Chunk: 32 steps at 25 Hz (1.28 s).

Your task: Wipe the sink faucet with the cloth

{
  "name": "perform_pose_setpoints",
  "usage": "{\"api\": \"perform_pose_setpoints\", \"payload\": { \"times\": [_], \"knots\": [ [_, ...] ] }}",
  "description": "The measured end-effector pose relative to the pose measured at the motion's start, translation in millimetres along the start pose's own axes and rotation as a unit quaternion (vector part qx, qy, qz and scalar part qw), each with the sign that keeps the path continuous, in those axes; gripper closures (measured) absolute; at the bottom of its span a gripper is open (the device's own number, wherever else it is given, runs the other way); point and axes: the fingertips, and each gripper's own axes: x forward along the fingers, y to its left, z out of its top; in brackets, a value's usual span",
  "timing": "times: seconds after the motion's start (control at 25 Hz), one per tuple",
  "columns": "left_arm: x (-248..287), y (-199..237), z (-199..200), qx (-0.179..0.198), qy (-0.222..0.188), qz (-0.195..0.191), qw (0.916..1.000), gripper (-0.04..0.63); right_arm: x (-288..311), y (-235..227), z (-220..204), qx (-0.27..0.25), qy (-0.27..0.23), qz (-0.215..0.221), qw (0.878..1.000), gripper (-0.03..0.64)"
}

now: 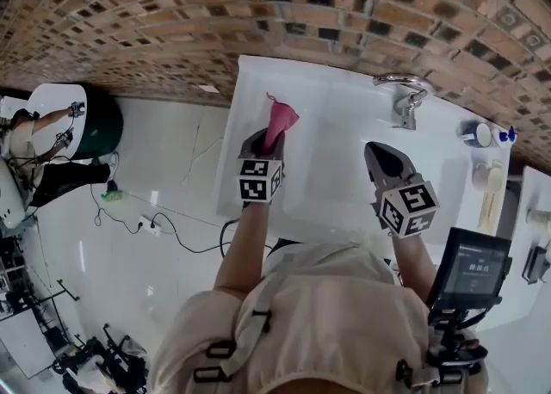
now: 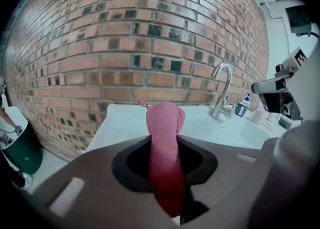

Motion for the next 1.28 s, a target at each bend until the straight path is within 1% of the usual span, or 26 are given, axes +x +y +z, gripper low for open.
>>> {"api": "perform_pose_setpoints", "payload": {
  "times": [0.16,0.24,0.32,0.4,0.52,0.56,0.68,0.96,1.04,1.16,1.28],
  "knots": [
    [13,-36,57,0.039,-0.042,-0.024,0.9981,0.495,-28,-17,9,-0.004,-0.022,-0.021,1.000,0.623],
    [19,-58,84,0.048,-0.063,-0.042,0.9960,0.495,-41,-24,13,-0.003,-0.034,-0.030,0.999,0.623],
    [23,-81,103,0.045,-0.077,-0.057,0.9944,0.495,-53,-28,15,-0.002,-0.042,-0.034,0.999,0.623],
    [28,-100,120,0.053,-0.086,-0.061,0.9930,0.495,-64,-32,17,-0.001,-0.048,-0.039,0.998,0.623],
    [41,-124,146,0.094,-0.098,-0.057,0.9892,0.495,-77,-45,20,0.003,-0.060,-0.053,0.997,0.623],
    [46,-130,152,0.098,-0.100,-0.057,0.9885,0.495,-80,-49,20,0.004,-0.062,-0.057,0.996,0.623],
    [57,-145,166,0.091,-0.102,-0.063,0.9886,0.495,-89,-59,21,0.008,-0.065,-0.067,0.996,0.624],
    [78,-180,182,0.082,-0.101,-0.080,0.9883,0.495,-106,-80,27,0.008,-0.071,-0.077,0.994,0.623],
    [77,-181,183,0.078,-0.101,-0.077,0.9889,0.500,-106,-82,28,0.009,-0.071,-0.081,0.994,0.623],
    [70,-185,188,0.054,-0.111,-0.084,0.9888,0.500,-107,-82,26,0.011,-0.069,-0.081,0.994,0.623],
    [65,-195,197,0.056,-0.127,-0.089,0.9864,0.499,-106,-85,22,0.014,-0.067,-0.077,0.995,0.623]
  ]
}}
